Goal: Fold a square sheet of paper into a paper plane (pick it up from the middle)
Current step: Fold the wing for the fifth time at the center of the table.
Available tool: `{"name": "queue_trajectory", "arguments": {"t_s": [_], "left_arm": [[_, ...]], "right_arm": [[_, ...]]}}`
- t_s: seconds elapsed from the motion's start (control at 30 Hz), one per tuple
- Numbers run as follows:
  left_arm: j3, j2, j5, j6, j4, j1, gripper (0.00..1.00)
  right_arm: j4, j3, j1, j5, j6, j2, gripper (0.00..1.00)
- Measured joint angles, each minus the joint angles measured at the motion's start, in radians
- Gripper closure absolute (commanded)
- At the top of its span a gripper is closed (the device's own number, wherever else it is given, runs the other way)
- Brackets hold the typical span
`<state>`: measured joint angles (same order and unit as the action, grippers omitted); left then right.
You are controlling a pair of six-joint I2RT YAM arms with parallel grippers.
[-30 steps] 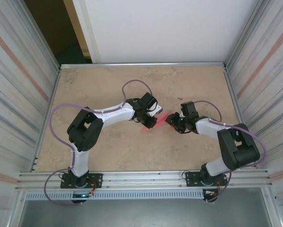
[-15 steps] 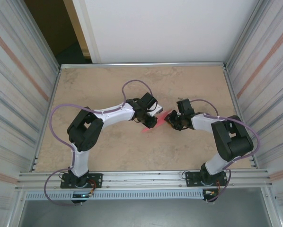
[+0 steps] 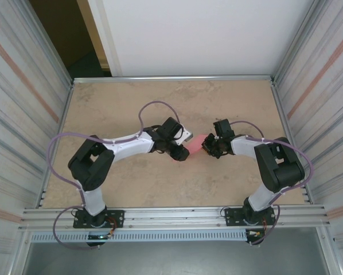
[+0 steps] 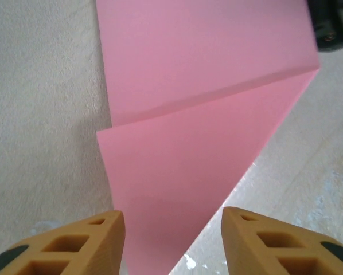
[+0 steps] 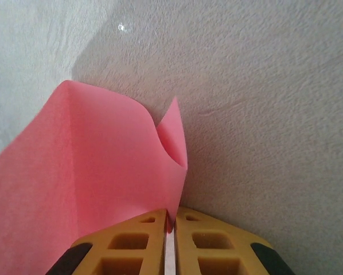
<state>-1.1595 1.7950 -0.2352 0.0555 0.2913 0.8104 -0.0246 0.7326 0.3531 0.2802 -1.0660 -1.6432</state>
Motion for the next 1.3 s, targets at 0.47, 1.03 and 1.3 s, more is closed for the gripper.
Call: {"name": "queue_trajectory", "arguments": {"t_s": [0.47, 1.03, 1.3], "left_arm": [[0.334, -0.131, 0.051, -0.162, -0.389, 0.030, 0.38], [0.334, -0.034, 0.143, -0.399, -0.582, 0.089, 0.60], [0.326, -0.013, 0.147, -0.438, -0.584, 0.089, 0.79]], "right_arm": [[-0.043, 0.031, 0.000, 0.006, 0.000, -0.014, 0.88], [-0.061, 0.043, 0.000, 0.008, 0.000, -0.021, 0.88], [-0.064, 0.047, 0.000, 0.009, 0.001, -0.023, 0.86]]}}
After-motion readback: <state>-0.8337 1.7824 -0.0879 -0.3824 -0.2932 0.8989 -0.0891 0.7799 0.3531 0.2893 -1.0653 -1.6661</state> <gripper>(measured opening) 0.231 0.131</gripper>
